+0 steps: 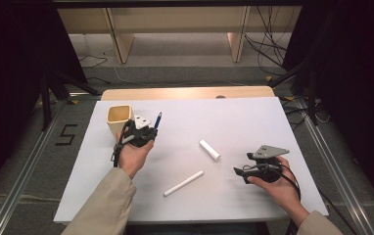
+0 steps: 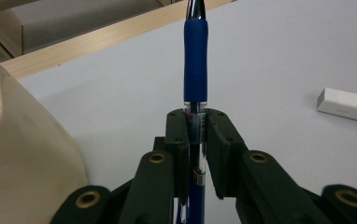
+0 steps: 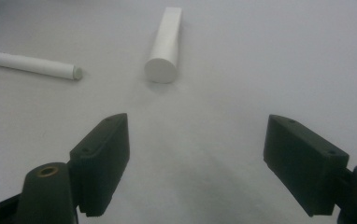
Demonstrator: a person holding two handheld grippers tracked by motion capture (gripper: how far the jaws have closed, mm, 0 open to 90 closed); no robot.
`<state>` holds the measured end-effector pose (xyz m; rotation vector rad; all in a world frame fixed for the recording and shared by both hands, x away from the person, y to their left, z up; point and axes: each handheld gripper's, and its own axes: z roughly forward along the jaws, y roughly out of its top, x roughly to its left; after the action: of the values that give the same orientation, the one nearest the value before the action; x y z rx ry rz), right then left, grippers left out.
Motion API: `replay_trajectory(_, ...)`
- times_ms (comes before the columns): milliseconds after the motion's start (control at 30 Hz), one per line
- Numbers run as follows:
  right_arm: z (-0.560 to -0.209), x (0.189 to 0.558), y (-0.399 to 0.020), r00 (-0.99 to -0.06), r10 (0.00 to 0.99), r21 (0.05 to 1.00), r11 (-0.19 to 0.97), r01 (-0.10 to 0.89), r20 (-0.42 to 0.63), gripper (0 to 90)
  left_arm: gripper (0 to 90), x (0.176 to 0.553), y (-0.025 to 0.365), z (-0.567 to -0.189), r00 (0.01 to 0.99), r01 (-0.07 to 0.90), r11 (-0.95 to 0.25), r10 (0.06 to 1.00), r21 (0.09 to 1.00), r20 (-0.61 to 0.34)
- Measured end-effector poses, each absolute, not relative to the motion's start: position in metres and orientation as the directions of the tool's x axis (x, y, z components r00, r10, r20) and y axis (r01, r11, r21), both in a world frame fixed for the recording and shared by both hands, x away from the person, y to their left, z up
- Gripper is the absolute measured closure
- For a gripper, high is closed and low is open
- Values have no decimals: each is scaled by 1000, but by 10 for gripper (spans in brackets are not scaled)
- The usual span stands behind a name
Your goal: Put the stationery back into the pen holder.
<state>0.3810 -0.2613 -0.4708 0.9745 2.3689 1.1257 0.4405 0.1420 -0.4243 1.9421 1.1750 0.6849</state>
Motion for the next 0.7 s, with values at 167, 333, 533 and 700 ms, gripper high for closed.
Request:
replay_trajectory(167, -471, 381, -262, -707, 707, 778, 452, 436, -14, 234, 794, 441, 144, -423, 424, 488, -283, 904, 826, 59)
replay_trajectory(333, -471, 381, -261, -706, 708, 778, 450, 438, -13, 234, 793, 441, 147, -421, 414, 483, -275, 908, 831, 60)
replay_trajectory(533, -471, 381, -261, -706, 708, 779, 449, 437, -13, 234, 793, 441, 151, -418, 400, 478, -265, 914, 838, 61)
replay_trajectory(700, -471, 381, -261, -706, 708, 779, 450, 437, -13, 234, 793, 441, 154, -416, 388, 472, -254, 920, 844, 60)
